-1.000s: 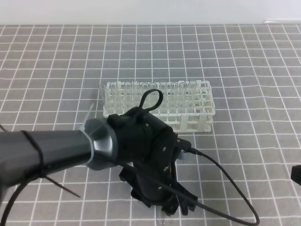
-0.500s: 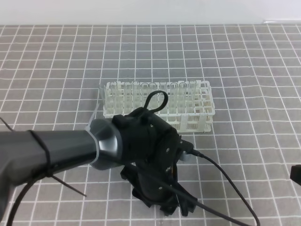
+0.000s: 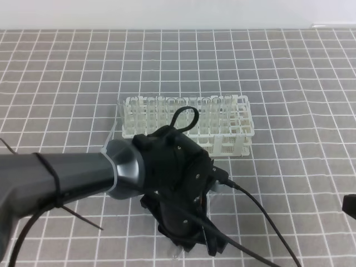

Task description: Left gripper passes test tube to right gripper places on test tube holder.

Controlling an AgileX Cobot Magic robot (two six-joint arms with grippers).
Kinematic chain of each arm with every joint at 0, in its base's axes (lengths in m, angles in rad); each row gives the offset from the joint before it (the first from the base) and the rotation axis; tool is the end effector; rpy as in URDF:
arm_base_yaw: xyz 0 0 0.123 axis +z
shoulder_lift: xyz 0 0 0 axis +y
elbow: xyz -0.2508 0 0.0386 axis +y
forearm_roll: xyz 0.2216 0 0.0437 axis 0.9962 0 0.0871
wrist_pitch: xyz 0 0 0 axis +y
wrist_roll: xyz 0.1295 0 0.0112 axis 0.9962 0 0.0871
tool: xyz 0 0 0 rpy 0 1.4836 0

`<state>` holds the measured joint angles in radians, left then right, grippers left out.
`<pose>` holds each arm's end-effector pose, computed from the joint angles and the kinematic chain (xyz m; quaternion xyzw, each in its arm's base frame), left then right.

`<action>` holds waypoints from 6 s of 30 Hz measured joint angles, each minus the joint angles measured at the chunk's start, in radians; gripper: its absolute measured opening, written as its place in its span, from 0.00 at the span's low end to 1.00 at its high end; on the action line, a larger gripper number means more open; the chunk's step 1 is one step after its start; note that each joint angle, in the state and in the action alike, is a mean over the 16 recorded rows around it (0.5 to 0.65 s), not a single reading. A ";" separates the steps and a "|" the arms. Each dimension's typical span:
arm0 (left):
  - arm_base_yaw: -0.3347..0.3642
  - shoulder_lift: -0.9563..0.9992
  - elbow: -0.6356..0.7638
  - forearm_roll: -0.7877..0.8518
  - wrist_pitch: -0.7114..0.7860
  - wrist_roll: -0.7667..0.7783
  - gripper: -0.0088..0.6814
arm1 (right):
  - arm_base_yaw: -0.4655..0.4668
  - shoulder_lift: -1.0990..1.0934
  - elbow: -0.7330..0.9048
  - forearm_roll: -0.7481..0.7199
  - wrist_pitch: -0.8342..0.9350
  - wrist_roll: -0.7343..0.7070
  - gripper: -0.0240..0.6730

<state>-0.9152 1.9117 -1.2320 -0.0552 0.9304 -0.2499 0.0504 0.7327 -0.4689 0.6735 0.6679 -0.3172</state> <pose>0.1943 -0.2621 0.1115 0.3113 0.9498 -0.0320 0.0076 0.1513 0.0580 0.2239 0.0057 0.8985 0.2363 0.3700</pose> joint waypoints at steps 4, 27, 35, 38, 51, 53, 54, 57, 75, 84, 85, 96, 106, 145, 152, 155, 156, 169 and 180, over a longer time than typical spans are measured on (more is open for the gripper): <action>0.000 -0.036 -0.002 0.010 0.014 0.008 0.09 | 0.000 0.000 0.000 0.002 0.012 -0.006 0.02; 0.078 -0.568 0.203 0.192 -0.088 -0.021 0.09 | 0.057 0.080 -0.206 0.101 0.204 -0.024 0.02; 0.164 -0.795 0.482 0.159 -0.374 -0.042 0.05 | 0.250 0.233 -0.306 0.110 0.143 -0.029 0.02; 0.180 -0.846 0.570 0.129 -0.510 -0.044 0.04 | 0.341 0.301 -0.350 0.087 0.102 -0.029 0.02; 0.183 -0.853 0.773 0.062 -1.040 -0.043 0.09 | 0.633 0.396 -0.411 -0.126 -0.254 -0.035 0.02; 0.178 -0.837 0.782 0.068 -1.089 -0.043 0.10 | 0.671 0.370 -0.372 -0.152 -0.357 -0.040 0.02; 0.173 -0.829 0.785 0.076 -1.114 -0.043 0.10 | 0.690 0.356 -0.348 -0.164 -0.413 -0.042 0.02; 0.158 -0.804 0.788 0.102 -1.172 -0.044 0.10 | 0.748 0.312 -0.269 -0.191 -0.584 -0.048 0.02; 0.100 -0.641 0.787 0.236 -1.458 -0.038 0.10 | 0.942 0.239 -0.059 -0.191 -1.087 -0.008 0.27; 0.100 -0.594 0.787 0.251 -1.550 -0.038 0.10 | 0.947 0.286 -0.085 -0.196 -1.134 0.032 0.61; 0.100 -0.592 0.788 0.251 -1.558 -0.038 0.10 | 0.947 0.296 -0.091 -0.196 -1.137 0.036 0.63; 0.100 -0.585 0.787 0.259 -1.599 -0.038 0.11 | 0.947 0.432 -0.177 -0.192 -1.164 0.072 0.69; 0.100 -0.584 0.787 0.283 -1.632 -0.040 0.13 | 0.947 0.495 -0.215 -0.168 -1.206 0.076 0.69; 0.100 -0.589 0.789 0.290 -1.657 -0.044 0.12 | 0.945 0.547 -0.219 -0.195 -1.298 0.141 0.20; 0.100 -0.589 0.788 0.290 -1.650 -0.050 0.24 | 0.946 0.547 -0.219 -0.195 -1.292 0.142 0.19; 0.100 -0.590 0.788 0.290 -1.642 -0.060 0.32 | 0.947 0.547 -0.219 -0.196 -1.286 0.145 0.18; 0.100 -0.591 0.788 0.290 -1.638 -0.063 0.35 | 0.947 0.547 -0.219 -0.197 -1.284 0.145 0.18; 0.100 -0.838 0.788 0.317 -1.399 -0.094 0.41 | 0.950 0.474 -0.219 -0.075 -1.213 -0.019 0.18; 0.101 -1.395 0.809 0.311 -0.890 -0.093 0.06 | 0.950 0.394 -0.219 0.094 -1.099 -0.209 0.18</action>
<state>-0.8144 0.5170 -0.4225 0.2561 0.0399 -0.3432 1.0007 1.1267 -0.6875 0.7680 -0.4306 -0.5261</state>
